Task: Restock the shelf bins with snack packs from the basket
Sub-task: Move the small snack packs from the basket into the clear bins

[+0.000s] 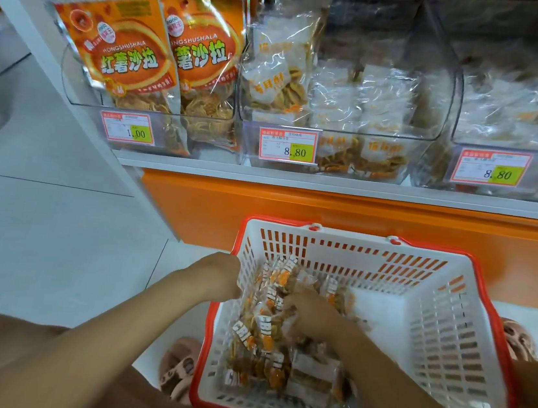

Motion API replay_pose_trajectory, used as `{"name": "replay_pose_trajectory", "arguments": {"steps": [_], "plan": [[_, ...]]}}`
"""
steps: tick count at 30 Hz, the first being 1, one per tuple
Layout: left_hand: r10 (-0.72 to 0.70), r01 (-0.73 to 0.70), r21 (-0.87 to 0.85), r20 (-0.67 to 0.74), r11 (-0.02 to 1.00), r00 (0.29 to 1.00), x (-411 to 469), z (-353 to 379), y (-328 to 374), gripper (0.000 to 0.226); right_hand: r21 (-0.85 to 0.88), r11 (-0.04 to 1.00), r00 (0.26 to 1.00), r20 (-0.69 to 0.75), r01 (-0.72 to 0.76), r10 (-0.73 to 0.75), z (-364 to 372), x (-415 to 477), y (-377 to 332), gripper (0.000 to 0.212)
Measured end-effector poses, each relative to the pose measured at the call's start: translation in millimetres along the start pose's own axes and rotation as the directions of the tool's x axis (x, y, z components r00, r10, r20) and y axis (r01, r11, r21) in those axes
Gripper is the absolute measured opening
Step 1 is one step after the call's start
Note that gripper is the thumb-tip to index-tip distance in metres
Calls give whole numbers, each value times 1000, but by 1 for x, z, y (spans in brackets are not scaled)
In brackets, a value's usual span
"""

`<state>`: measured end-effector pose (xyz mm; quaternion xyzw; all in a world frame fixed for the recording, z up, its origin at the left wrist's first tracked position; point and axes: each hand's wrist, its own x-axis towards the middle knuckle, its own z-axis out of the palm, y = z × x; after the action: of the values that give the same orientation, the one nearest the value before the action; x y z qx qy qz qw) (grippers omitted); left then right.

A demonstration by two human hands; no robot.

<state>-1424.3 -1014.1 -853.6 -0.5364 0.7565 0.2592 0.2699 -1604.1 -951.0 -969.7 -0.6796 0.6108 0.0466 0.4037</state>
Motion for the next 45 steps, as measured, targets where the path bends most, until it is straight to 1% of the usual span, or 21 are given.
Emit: {"name": "replay_pose_trajectory", "arguments": {"steps": [2, 5, 7, 8, 9, 10, 11, 13, 15, 17, 20, 23, 24, 27, 30, 32, 34, 37, 39, 41, 45], "plan": [[-10, 10, -65, 12, 998, 1000, -1, 2, 0, 35, 147, 989, 1000, 3, 18, -19, -11, -2, -1, 30], [69, -62, -125, 55, 990, 996, -7, 1, 4, 38, 391, 918, 997, 11, 71, -82, -39, -14, -13, 16], [116, -102, -195, 62, 975, 991, -14, -2, 8, 69, 544, 831, 993, -34, 113, -113, -58, -26, -24, 23], [134, -117, -226, 62, 967, 989, -15, -4, 9, 68, 619, 774, 991, -68, 133, -115, -67, -32, -29, 18], [160, -141, -265, 50, 954, 986, -17, -7, 10, 58, 671, 723, 987, -119, 163, -112, -74, -35, -32, 32], [182, -157, -332, 47, 930, 982, -21, -11, 11, 51, 701, 682, 978, -175, 207, -117, -80, -40, -34, 57], [208, -171, -429, 41, 887, 977, -25, -15, 11, 43, 732, 639, 971, -209, 235, -118, -89, -46, -37, 69], [281, -204, -642, 19, 740, 960, -34, -23, 13, 25, 787, 558, 963, -248, 265, -107, -101, -58, -41, 53], [317, -253, -743, -58, 619, 947, -41, -32, 13, 14, 867, 415, 960, -266, 276, -82, -112, -67, -43, 38], [291, -313, -781, -175, 540, 941, -46, -42, 14, 9, 893, 322, 948, -317, 313, -42, -120, -76, -48, 45], [216, -371, -800, -303, 471, 928, -52, -54, 17, 11, 839, 397, 921, -387, 372, -47, -129, -87, -66, 46], [219, -435, -785, -376, 441, 900, -58, -68, 20, 21, 759, 470, 869, -493, 451, -37, -138, -97, -85, 13], [240, -461, -758, -394, 461, 887, -61, -75, 19, 23, 733, 488, 847, -532, 474, -23, -144, -100, -91, 7], [275, -529, -662, -456, 531, 847, -68, -103, 10, 36, 629, 561, 756, -654, 538, 9, -169, -107, -100, 10], [88, -522, -591, -606, 616, 790, -63, -127, -7, 42, 508, 664, 682, -731, 549, -5, -209, -110, -108, 9], [-38, -493, -580, -671, 649, 740, -52, -134, -15, 39, 437, 746, 704, -708, 502, -59, -235, -107, -115, 9], [-96, -480, -587, -692, 652, 716, -41, -135, -15, 30, 346, 825, 739, -663, 447, -122, -258, -96, -123, 13], [-90, -478, -544, -720, 689, 689, -31, -134, -8, 18, 210, 905, 782, -596, 369, -181, -286, -77, -138, 13], [-86, -468, -518, -731, 716, 677, -29, -135, -6, 15, 148, 940, 805, -568, 307, -173, -300, -63, -142, 22], [-79, -462, -503, -734, 730, 675, -29, -136, -7, 14, 89, 964, 806, -572, 250, -156, -311, -51, -143, 42], [-66, -456, -466, -751, 758, 657, -30, -138, -7, 11, 63, 967, 799, -579, 245, -165, -322, -43, -140, 49]]}}
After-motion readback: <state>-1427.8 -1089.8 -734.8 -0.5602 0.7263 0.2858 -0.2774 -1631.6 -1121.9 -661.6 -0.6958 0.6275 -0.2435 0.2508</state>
